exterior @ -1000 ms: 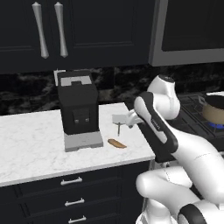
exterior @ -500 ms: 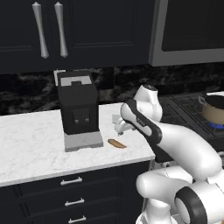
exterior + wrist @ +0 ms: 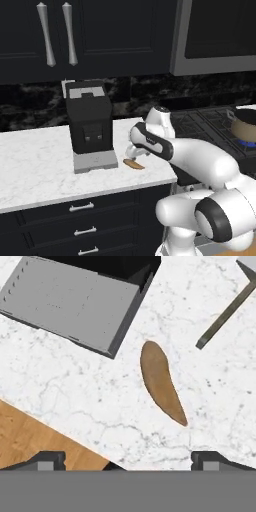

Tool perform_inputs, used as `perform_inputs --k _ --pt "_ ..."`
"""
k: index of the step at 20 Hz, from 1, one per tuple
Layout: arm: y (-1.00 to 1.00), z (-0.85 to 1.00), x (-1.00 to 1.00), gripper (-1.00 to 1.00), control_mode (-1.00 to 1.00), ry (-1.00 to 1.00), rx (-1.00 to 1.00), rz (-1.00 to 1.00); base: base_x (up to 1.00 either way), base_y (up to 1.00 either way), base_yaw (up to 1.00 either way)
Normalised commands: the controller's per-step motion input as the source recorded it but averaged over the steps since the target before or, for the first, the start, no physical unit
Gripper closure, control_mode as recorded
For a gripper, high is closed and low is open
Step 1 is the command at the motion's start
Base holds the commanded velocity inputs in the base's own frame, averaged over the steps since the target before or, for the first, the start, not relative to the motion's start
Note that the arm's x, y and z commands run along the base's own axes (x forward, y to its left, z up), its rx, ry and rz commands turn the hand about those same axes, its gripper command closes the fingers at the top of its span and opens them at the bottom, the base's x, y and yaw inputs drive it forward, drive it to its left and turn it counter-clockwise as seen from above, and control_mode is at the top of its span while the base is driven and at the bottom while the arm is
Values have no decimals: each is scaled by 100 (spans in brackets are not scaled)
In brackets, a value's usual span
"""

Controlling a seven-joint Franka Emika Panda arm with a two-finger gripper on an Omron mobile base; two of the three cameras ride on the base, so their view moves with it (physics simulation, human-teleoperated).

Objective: Put the mushroom and sweet potato in the pot. Retrieve the spatula and lightly stir the vegetables in the pot.

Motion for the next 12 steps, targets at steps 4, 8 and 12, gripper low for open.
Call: perform_inputs --k 4,8,12 --pt "3 -38 25 -100 -100 5 0 0 0 0 0" --pt "0 -40 25 -100 -100 3 0 0 0 0 0" --pt "0 -34 24 -100 -100 2 0 0 0 0 0"
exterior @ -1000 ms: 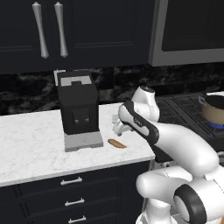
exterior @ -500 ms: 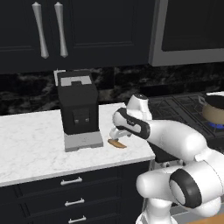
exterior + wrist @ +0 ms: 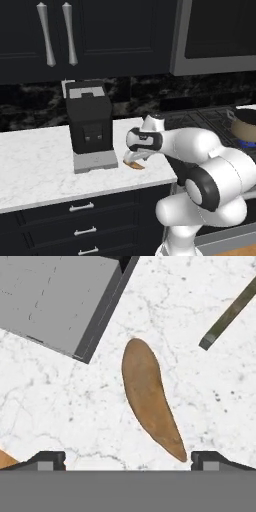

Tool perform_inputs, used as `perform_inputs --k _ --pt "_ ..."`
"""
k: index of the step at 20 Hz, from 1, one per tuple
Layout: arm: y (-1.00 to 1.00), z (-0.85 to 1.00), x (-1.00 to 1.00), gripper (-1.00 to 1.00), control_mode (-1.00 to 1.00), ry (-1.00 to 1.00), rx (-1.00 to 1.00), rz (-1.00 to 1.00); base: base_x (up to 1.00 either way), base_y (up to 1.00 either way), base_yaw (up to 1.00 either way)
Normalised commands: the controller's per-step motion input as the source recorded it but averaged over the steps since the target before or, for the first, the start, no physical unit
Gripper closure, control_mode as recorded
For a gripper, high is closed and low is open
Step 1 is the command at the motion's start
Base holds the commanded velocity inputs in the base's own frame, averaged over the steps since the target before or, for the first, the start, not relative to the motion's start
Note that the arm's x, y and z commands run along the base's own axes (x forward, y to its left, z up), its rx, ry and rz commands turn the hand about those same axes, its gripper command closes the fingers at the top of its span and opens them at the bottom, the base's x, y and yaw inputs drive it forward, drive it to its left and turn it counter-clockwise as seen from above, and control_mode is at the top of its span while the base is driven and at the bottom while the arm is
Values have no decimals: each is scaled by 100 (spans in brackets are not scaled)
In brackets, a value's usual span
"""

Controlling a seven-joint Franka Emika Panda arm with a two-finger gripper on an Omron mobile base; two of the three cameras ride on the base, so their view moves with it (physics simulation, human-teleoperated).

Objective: Put the mushroom and sweet potato in the pot. Retrieve the spatula and lightly stir the vegetables in the pot.

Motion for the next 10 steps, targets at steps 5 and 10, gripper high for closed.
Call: perform_inputs --k 5,10 --pt "3 -32 20 -100 -100 1 0 0 0 0 0" --pt "4 -33 10 -100 -100 1 0 0 0 0 0"
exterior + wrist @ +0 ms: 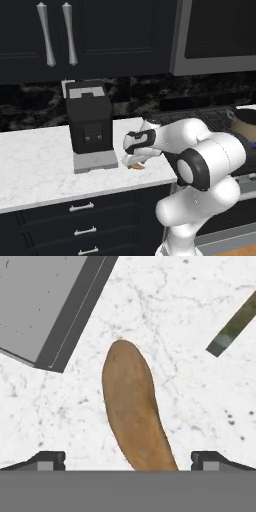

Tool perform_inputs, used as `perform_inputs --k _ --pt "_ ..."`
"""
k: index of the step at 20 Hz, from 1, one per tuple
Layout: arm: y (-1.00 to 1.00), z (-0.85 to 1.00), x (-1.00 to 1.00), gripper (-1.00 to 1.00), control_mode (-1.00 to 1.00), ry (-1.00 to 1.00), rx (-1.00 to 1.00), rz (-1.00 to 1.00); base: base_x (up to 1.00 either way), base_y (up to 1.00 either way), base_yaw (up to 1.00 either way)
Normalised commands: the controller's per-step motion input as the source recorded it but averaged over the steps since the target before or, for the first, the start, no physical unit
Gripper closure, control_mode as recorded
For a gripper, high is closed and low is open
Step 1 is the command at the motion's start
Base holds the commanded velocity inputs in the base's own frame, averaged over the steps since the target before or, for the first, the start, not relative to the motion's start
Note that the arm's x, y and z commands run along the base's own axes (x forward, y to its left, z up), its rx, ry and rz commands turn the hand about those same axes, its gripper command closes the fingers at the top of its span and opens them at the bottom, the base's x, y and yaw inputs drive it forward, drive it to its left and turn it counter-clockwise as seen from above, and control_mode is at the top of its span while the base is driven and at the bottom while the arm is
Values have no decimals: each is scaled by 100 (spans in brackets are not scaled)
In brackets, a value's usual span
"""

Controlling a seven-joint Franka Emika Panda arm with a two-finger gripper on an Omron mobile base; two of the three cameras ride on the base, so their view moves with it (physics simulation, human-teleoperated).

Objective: Put the mushroom and sweet potato in the pot. Retrieve the spatula and lightly stir the vegetables in the pot.

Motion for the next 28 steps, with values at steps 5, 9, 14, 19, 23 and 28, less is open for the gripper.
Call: perform_inputs --k 5,9,14,19,23,28 --pt "0 -27 15 -100 -100 2 0 0 0 0 0" --pt "3 -24 13 -100 -100 0 0 0 0 0 0" --pt "2 -8 6 100 -100 1 0 0 0 0 0" --pt "0 0 -2 100 -100 0 1 1 0 0 0" --pt "0 50 -45 100 -100 -12 2 7 0 0 0" --pt "-1 99 -85 100 -100 -22 0 4 0 0 0"
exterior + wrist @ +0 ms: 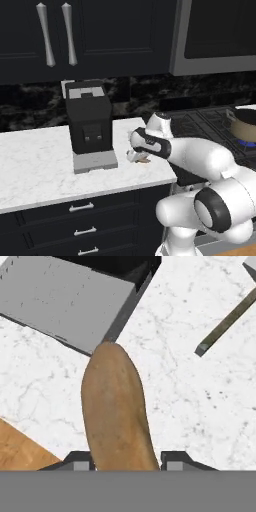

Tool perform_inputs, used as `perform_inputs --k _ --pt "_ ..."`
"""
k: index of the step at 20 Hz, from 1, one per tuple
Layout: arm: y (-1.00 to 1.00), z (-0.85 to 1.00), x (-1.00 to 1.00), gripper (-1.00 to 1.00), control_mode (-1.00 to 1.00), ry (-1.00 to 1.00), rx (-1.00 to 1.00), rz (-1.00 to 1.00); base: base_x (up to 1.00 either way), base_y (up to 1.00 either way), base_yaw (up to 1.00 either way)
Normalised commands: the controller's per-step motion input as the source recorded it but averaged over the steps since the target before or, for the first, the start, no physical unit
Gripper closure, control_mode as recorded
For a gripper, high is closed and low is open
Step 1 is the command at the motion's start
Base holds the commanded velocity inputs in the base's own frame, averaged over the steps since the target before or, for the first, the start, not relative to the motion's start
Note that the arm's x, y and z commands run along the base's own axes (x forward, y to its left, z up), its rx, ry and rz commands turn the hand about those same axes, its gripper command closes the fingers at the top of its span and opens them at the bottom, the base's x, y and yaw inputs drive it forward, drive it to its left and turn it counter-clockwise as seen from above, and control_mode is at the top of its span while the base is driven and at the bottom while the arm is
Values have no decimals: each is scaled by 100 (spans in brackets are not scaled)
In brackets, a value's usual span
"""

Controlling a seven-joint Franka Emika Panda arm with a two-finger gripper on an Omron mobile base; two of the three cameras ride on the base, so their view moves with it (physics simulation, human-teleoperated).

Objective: Put the mushroom and sweet potato in the pot. Retrieve the spatula and lightly stir the vegetables in the pot.

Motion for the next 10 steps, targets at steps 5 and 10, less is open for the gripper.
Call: perform_inputs --k 5,10 --pt "-7 100 -70 100 -100 -12 -2 0 0 0 0" --pt "-12 100 -40 100 -100 -2 -5 0 0 0 0"
